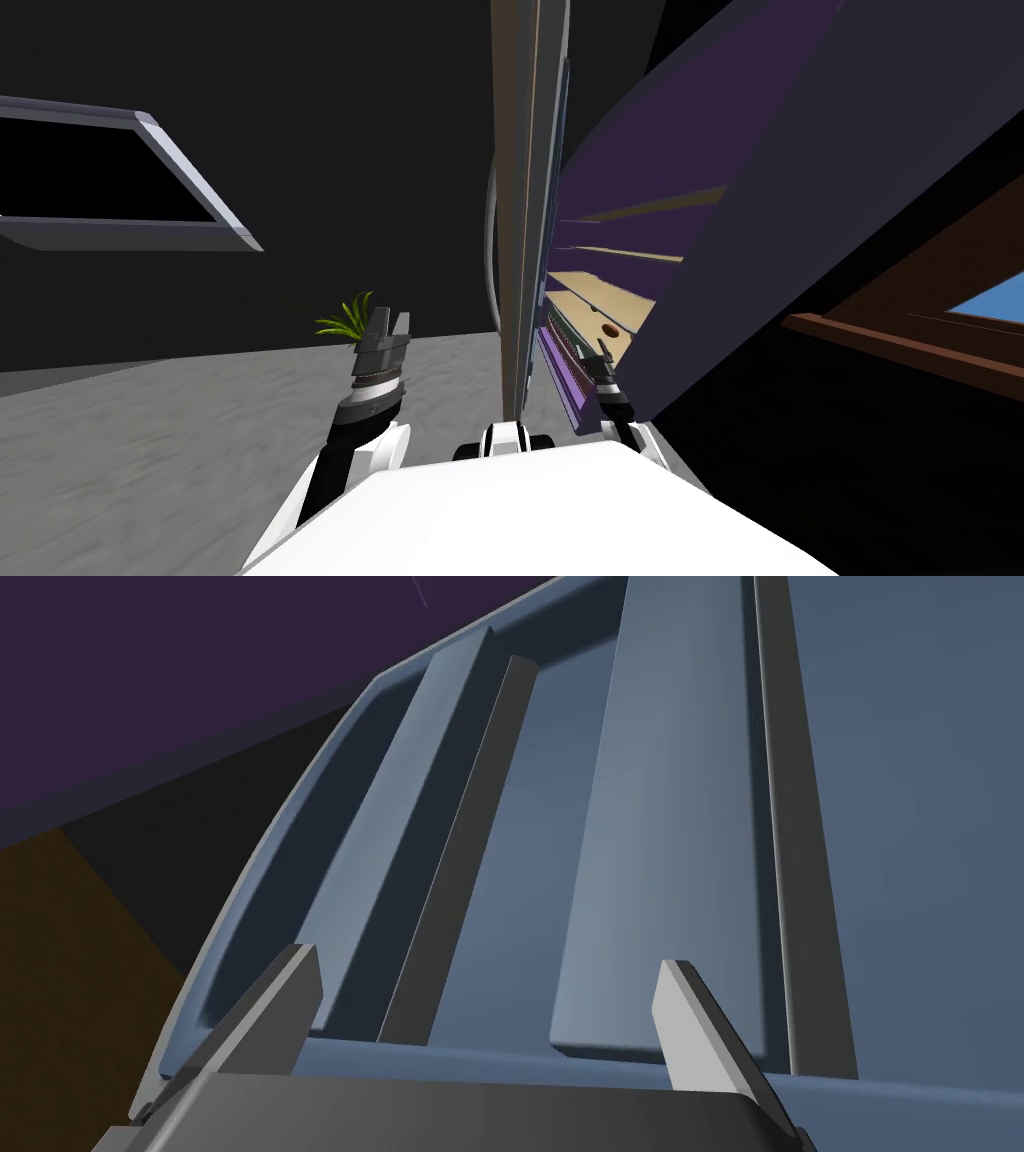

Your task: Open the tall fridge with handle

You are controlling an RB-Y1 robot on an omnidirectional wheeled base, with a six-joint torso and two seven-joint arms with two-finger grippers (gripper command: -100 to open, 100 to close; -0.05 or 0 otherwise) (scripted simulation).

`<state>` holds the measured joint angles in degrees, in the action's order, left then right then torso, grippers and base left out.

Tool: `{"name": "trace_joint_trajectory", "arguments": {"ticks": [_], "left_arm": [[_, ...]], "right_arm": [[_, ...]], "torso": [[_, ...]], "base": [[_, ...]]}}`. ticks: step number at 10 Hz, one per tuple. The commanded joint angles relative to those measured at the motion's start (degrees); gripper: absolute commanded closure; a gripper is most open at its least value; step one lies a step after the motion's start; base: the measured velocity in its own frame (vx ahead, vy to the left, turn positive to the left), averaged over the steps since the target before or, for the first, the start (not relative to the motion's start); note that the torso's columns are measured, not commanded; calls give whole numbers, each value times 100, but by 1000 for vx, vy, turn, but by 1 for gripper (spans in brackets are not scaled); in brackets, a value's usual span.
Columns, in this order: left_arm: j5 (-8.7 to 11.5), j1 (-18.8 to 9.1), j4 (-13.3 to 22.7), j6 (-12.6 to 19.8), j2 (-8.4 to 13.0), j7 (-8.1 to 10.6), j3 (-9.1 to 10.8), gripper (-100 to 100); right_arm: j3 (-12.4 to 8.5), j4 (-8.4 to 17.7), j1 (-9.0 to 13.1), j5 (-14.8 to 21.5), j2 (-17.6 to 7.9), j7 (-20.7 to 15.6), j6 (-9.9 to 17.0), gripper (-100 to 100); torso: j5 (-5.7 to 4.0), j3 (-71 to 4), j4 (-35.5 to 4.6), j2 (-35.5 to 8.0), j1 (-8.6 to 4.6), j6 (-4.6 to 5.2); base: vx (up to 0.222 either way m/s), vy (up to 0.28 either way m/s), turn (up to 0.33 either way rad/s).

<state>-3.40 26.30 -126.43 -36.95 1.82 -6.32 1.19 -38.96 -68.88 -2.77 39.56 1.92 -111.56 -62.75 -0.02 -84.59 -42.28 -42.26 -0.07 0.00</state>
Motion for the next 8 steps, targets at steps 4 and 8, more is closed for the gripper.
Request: {"name": "trace_joint_trajectory", "arguments": {"ticks": [4, 8], "left_arm": [[0, 0, 0, 0, -1, 0, -1, 0], [0, 0, 0, 0, 0, 0, 0, 0]], "right_arm": [[54, 594, 303, -360, -554, -82, -1, -100], [90, 1054, 507, -601, -932, -135, -3, -100]], "torso": [[5, 5, -2, -7, 16, 0], [0, -1, 0, 2, 1, 0]], "base": [[-23, 51, 40], [-23, 49, 34]]}}
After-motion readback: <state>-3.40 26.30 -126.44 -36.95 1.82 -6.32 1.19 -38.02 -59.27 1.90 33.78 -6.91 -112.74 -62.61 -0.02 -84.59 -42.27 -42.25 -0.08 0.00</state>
